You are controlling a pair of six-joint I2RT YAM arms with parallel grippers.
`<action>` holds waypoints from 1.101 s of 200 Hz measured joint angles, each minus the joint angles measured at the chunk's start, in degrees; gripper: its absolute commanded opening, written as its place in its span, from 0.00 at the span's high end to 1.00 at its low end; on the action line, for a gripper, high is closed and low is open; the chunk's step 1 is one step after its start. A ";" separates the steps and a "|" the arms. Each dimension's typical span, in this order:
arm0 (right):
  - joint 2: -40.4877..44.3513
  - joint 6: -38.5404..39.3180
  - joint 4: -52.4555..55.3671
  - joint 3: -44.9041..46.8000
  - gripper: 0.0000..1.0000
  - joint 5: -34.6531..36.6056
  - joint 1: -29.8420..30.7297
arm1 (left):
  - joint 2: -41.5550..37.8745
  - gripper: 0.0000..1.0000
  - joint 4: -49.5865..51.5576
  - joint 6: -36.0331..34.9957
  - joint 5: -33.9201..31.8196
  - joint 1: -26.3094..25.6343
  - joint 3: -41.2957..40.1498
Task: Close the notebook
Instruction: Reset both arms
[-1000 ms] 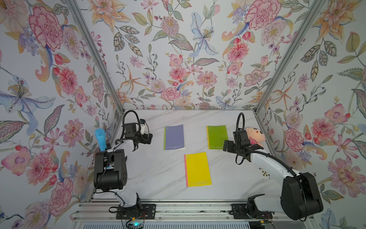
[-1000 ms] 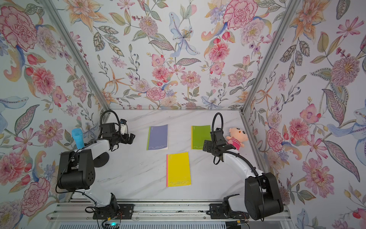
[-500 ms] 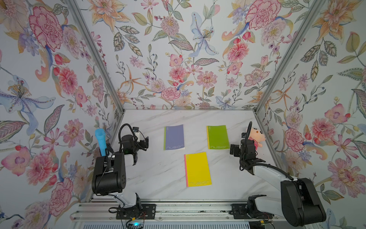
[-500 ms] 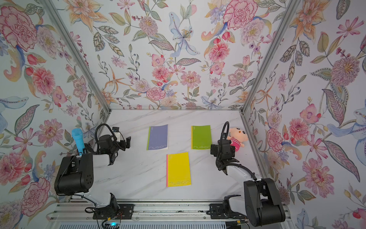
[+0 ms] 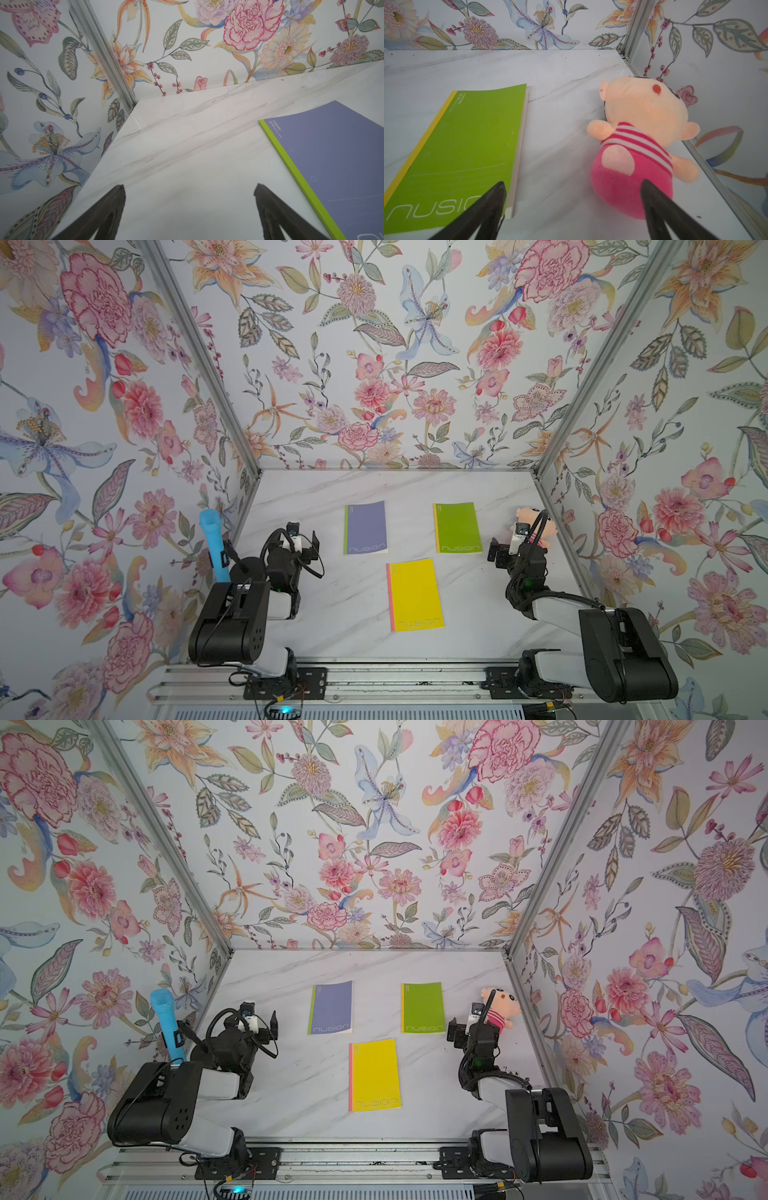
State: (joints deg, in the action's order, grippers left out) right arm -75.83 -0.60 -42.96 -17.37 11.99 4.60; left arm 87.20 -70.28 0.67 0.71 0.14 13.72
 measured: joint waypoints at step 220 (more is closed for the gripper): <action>-11.41 1.88 -15.89 0.22 0.00 -4.96 -2.49 | 1.31 0.00 -9.14 0.22 -5.92 0.00 -3.34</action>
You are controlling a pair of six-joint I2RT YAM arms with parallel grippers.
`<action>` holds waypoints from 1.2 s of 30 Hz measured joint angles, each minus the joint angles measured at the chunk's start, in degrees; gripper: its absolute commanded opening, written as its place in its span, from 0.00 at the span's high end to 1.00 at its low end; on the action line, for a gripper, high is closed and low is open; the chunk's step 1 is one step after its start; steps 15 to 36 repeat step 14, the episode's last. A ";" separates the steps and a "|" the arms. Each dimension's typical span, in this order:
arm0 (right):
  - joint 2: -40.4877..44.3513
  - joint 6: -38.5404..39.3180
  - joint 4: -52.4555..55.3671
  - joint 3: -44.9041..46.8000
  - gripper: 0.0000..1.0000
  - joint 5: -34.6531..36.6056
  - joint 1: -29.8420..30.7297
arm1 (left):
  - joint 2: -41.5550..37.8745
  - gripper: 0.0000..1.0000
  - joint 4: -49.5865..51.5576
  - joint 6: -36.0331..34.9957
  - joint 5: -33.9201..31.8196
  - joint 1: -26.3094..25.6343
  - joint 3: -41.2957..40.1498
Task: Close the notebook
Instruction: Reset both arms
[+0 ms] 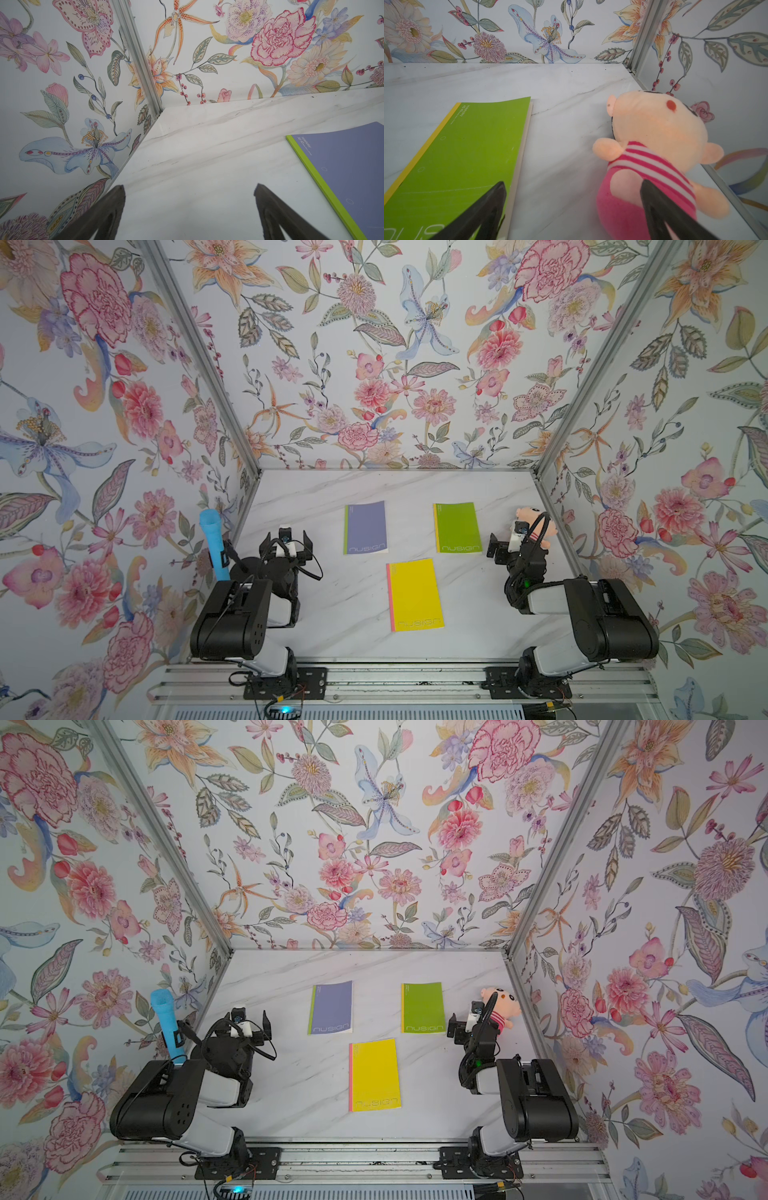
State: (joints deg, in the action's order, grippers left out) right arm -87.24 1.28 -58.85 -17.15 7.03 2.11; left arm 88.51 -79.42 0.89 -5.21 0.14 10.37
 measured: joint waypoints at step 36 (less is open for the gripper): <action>0.00 0.00 0.00 0.00 0.00 -0.20 0.00 | 0.00 0.00 0.07 -0.04 0.59 0.00 0.26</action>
